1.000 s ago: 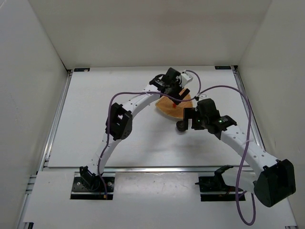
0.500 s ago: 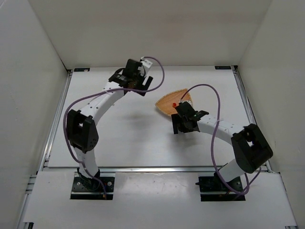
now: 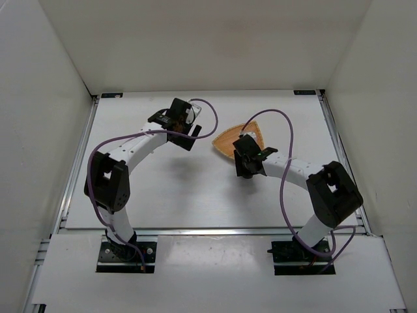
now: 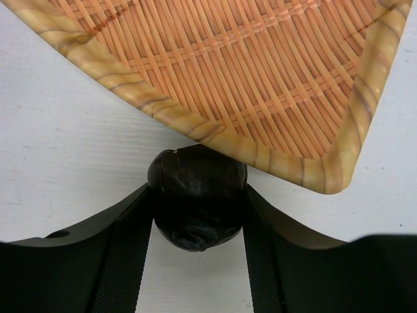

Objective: Place and organize the fake fruits in the fruit bowl

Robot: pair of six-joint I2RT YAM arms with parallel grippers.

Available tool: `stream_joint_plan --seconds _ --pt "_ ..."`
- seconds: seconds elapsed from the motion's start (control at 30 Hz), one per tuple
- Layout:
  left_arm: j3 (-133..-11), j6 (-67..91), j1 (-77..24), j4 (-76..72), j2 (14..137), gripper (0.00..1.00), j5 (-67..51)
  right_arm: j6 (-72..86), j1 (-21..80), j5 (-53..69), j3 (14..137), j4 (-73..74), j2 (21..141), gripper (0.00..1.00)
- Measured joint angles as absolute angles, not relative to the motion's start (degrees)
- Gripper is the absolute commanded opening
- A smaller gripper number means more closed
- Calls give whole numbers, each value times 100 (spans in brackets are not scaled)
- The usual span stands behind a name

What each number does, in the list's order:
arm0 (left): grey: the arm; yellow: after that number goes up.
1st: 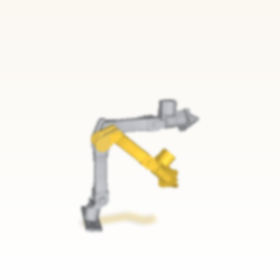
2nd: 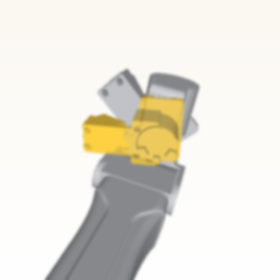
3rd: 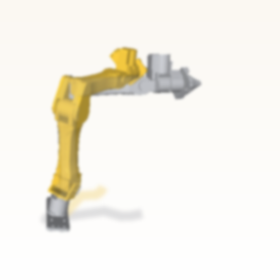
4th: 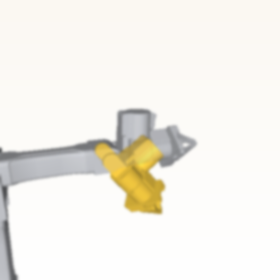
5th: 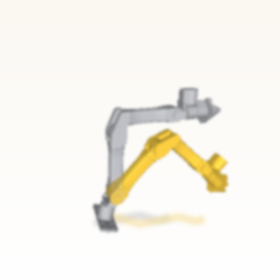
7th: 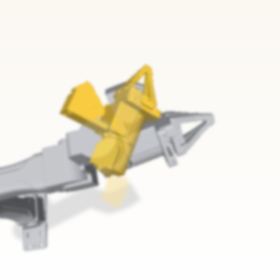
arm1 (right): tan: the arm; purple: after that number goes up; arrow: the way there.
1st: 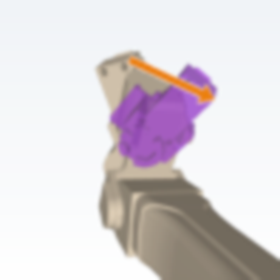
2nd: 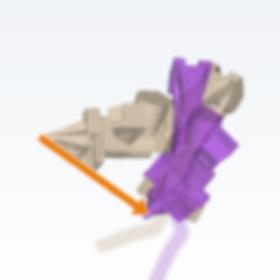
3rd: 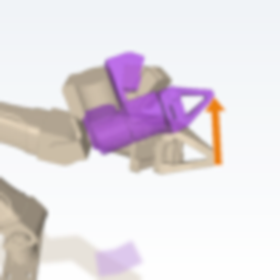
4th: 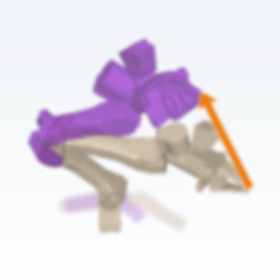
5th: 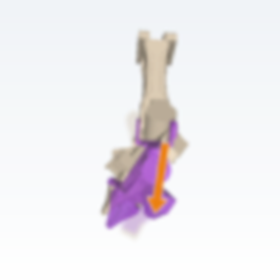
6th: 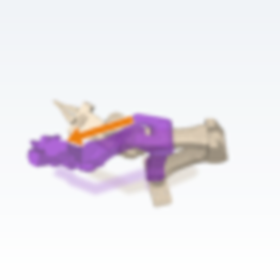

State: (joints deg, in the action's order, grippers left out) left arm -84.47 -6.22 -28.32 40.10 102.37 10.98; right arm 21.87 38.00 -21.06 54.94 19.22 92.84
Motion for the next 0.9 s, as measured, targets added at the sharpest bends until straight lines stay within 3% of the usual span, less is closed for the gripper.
stream_joint_plan --seconds 0.07,0.37,0.5,0.77,0.9 --pt "-8447 -613 -2823 4012 10232 100 1098 2191 3806 -2093 5498 1929 9279 37" --pt "-8449 -596 -2731 4012 10230 100 1100 1933 4241 -1496 5537 2287 8241 37" --pt "-8449 -572 -2637 4012 10230 100 1096 1767 4246 -1234 6158 2438 8082 37" --pt "-8447 -504 -2445 4016 10193 100 1114 1780 3203 -1717 8643 2751 9907 36" --pt "-8414 -493 -2405 4012 10064 100 1127 1811 2899 -1984 9000 3037 10936 36"
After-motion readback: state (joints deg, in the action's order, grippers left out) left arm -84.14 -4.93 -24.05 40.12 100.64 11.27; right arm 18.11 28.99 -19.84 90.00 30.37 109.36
